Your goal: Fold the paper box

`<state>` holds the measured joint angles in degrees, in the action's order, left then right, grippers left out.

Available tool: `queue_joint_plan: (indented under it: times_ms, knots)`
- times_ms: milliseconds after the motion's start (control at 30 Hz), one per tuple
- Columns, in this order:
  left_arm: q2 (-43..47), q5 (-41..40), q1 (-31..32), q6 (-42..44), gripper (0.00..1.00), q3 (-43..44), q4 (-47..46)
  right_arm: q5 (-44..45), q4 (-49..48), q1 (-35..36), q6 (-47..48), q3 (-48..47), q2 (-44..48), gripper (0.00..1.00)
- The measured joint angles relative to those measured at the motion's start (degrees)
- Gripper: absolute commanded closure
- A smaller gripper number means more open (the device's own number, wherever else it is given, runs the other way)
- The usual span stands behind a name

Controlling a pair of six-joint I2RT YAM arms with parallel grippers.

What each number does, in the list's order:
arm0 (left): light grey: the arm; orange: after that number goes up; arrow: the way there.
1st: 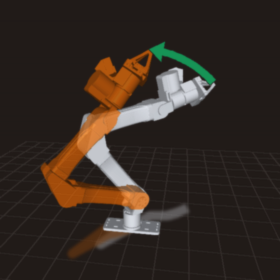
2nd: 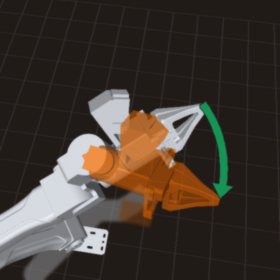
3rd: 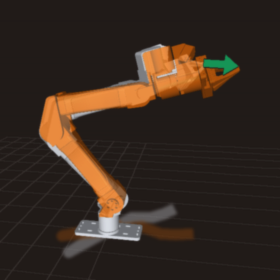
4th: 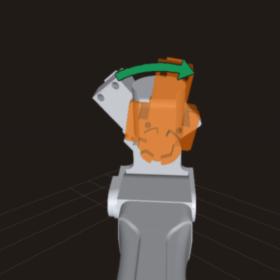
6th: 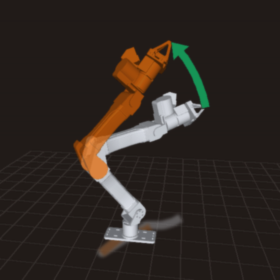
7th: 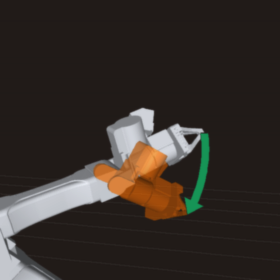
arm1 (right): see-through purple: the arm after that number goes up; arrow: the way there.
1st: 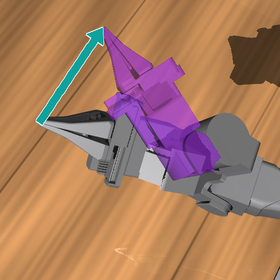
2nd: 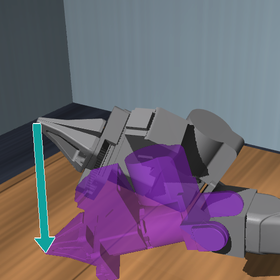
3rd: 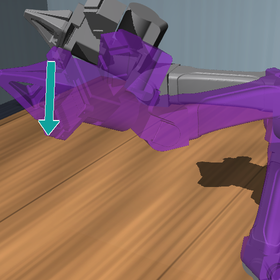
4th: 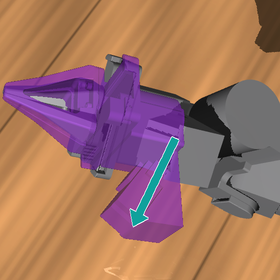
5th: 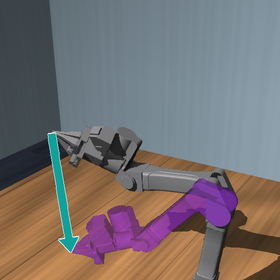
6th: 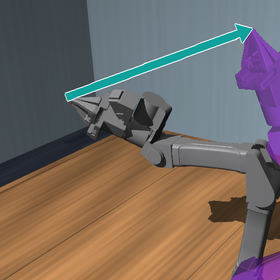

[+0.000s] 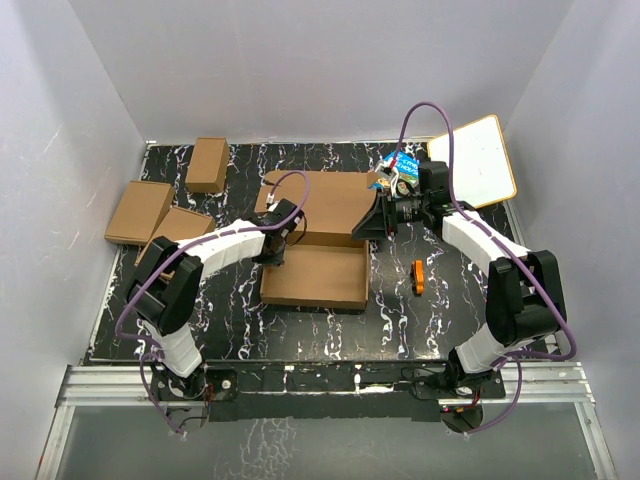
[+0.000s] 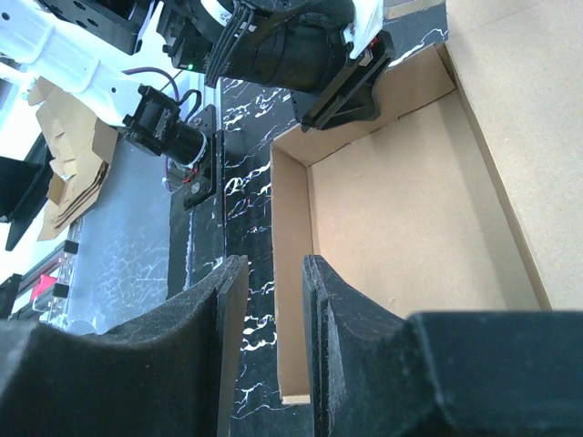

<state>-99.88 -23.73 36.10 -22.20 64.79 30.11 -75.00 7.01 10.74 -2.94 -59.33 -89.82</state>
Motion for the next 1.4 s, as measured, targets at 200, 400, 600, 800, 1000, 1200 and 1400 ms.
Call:
queue_joint_plan:
  times_ms: [200,400,600,800,1000,1200,1400]
  knots:
    - [-1.05,0.35,-0.26,0.9,1.0,-0.2,-3.04,-0.09,-0.02,-0.13,0.0,0.0,0.0,0.64]
    - [-1.16,-0.46,-0.2,0.98,0.87,-0.39,-3.61,-0.2,-0.02,-0.44,0.04,0.0,0.0,0.64]
    - [-1.16,-1.92,-0.37,0.74,0.58,-1.99,-3.76,-0.2,1.09,-0.52,2.51,0.0,0.0,0.6]
    - [0.92,-0.68,-0.42,-0.15,0.44,-2.25,-3.3,1.51,9.4,-0.52,14.23,-0.24,0.02,0.53]
    - [10.8,2.82,-0.42,-2.23,0.42,-4.98,-7.56,6.45,17.35,-0.9,28.85,0.68,3.72,0.39]
    - [24.13,7.8,-0.63,-5.9,0.32,-14.97,-17.79,9.22,19.02,-3.15,39.6,6.97,12.48,0.32]
    - [34.27,13.09,-1.14,-9.99,0.15,-28.0,-31.32,15.47,22.56,-7.5,43.95,9.25,15.26,0.25]
